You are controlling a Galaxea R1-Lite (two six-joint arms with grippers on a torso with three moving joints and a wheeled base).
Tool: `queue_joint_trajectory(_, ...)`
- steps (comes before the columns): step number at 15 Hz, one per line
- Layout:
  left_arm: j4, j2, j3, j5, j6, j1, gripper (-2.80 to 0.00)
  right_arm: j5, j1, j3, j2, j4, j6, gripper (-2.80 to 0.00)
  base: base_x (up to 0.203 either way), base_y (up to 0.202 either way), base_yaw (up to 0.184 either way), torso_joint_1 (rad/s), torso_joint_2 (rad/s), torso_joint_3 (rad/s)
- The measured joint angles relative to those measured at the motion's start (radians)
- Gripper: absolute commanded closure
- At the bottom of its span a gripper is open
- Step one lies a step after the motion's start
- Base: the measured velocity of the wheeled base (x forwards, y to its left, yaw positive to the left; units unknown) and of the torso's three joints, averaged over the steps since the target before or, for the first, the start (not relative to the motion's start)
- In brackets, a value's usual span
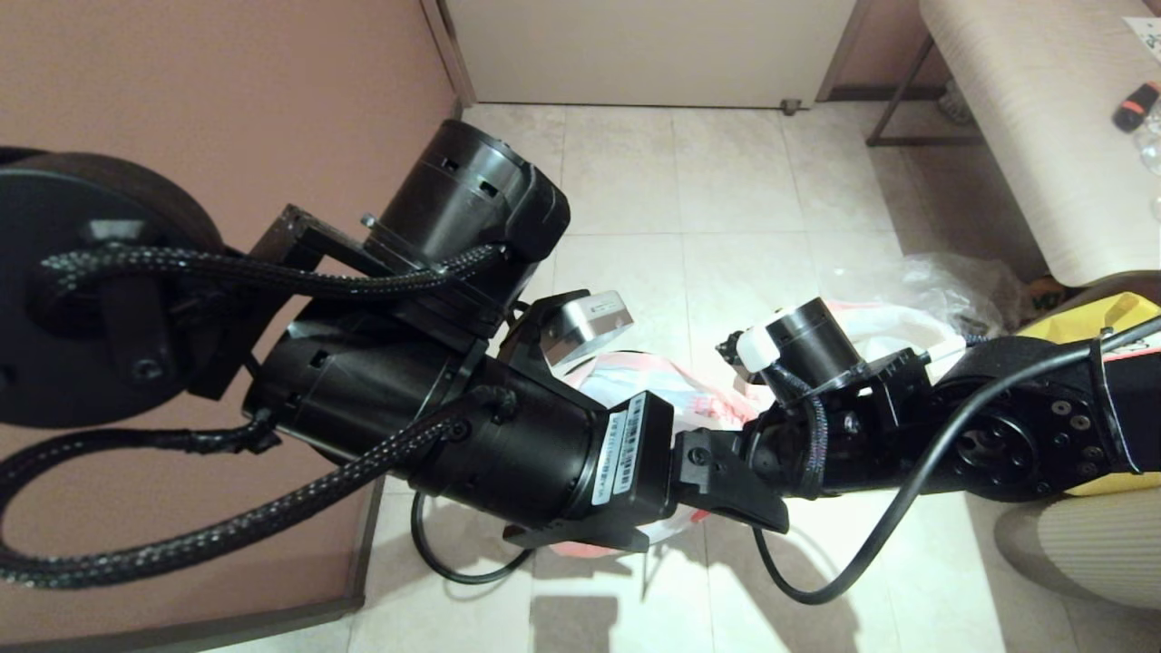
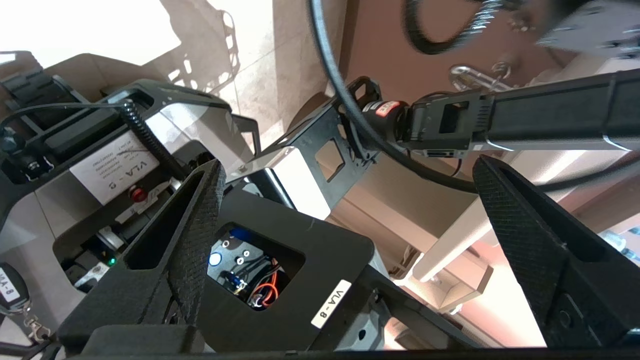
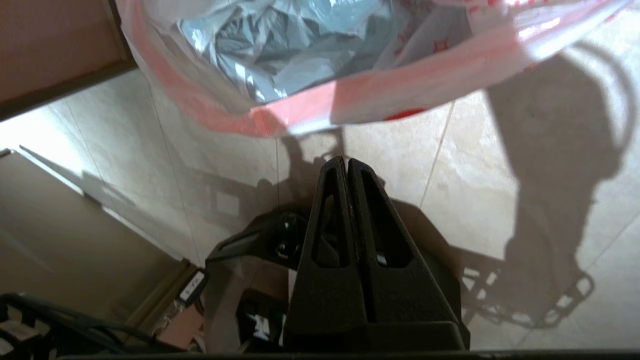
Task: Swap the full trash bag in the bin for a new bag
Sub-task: Put the new garbage bag on the trash can
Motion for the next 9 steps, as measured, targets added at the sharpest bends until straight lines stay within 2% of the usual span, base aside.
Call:
queue_joint_trajectory(3, -0.003, -0.009, 0.001, -0.009, 0.001, -0.004, -2.80, -0.068, 0.009, 0.076, 0.003, -0.224, 0.002, 0.00, 0.000, 0.000, 0.000, 0.000, 0.00, 0.000)
queue_joint_trajectory(5, -0.002, -0.014, 0.001, -0.046, 0.000, 0.001, -2.80, -0.141, 0.022, 0.096, 0.017, -0.334, 0.008, 0.00, 0.000, 0.000, 0.000, 0.000, 0.00, 0.000)
queue_joint_trajectory(7, -0.004, -0.017, 0.004, -0.068, 0.002, 0.009, -2.80, -0.156, 0.026, 0.099, 0.027, -0.305, 0.020, 0.00, 0.000, 0.000, 0.000, 0.000, 0.00, 0.000)
queue_joint_trajectory(9, -0.003, -0.017, 0.007, -0.048, 0.005, 0.021, -2.80, -0.162, 0.027, 0.066, 0.031, -0.203, 0.018, 0.00, 0.000, 0.000, 0.000, 0.000, 0.00, 0.000)
